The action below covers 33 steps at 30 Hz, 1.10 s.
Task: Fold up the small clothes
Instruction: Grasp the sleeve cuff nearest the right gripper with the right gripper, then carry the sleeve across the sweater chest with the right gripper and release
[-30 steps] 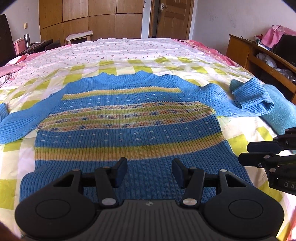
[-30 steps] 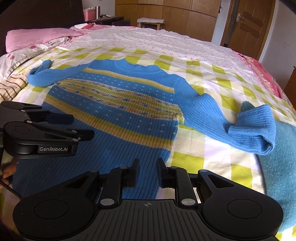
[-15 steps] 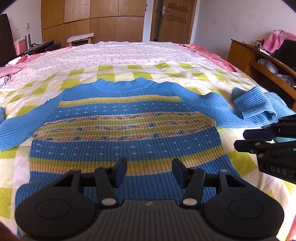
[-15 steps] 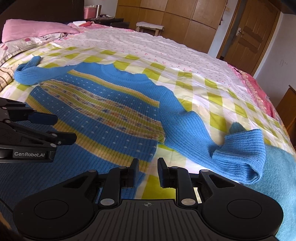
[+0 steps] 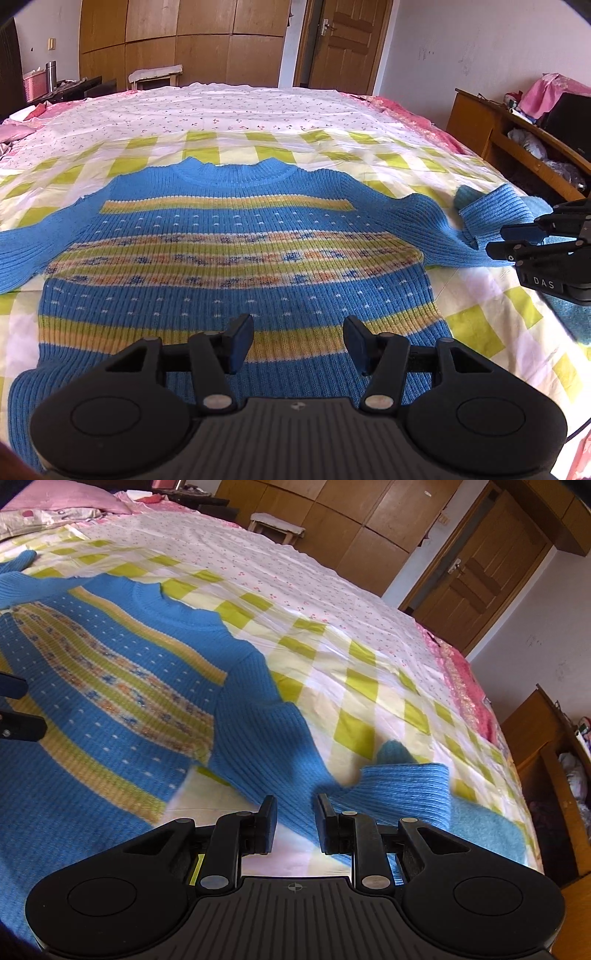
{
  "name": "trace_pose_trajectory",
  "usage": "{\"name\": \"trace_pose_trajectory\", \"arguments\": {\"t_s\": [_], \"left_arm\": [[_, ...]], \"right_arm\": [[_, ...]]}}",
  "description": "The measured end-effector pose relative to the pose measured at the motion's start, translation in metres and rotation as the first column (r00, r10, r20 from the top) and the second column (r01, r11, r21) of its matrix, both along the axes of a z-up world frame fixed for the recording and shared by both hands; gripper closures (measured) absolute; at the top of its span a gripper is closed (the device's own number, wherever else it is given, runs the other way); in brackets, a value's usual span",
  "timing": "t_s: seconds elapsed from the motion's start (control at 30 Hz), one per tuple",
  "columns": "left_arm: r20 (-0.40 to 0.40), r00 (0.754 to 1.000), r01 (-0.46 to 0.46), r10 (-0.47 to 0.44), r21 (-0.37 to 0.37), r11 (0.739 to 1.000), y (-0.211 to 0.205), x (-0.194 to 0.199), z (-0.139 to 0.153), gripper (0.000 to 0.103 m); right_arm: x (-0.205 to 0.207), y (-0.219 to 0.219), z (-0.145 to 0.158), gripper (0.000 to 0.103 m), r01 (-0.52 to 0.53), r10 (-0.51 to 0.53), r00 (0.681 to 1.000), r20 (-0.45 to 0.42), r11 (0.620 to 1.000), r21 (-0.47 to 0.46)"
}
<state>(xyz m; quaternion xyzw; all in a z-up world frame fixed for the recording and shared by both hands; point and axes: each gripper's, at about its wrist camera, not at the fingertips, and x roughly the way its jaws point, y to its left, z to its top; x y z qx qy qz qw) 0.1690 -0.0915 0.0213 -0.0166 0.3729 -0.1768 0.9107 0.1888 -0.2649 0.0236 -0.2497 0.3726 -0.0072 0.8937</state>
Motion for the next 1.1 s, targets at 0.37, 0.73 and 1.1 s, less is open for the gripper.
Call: {"name": "trace_pose_trajectory", "arguments": {"t_s": [0.37, 0.73, 1.1], "left_arm": [[-0.005, 1.0, -0.007, 0.007, -0.029, 1.0, 0.01, -0.001, -0.005, 0.044], [-0.012, 1.0, 0.008, -0.008, -0.031, 0.999, 0.01, -0.004, -0.007, 0.044], [-0.011, 1.0, 0.003, -0.003, -0.061, 0.998, 0.019, -0.004, -0.003, 0.044]], "right_arm": [[0.006, -0.011, -0.029, 0.072, -0.074, 0.064, 0.997, -0.045, 0.961, -0.265], [0.024, -0.019, -0.051, 0.079, -0.054, 0.037, 0.998, -0.052, 0.93, -0.363], [0.036, -0.028, -0.008, 0.103, 0.154, -0.154, 0.988, 0.0, 0.988, -0.026]]}}
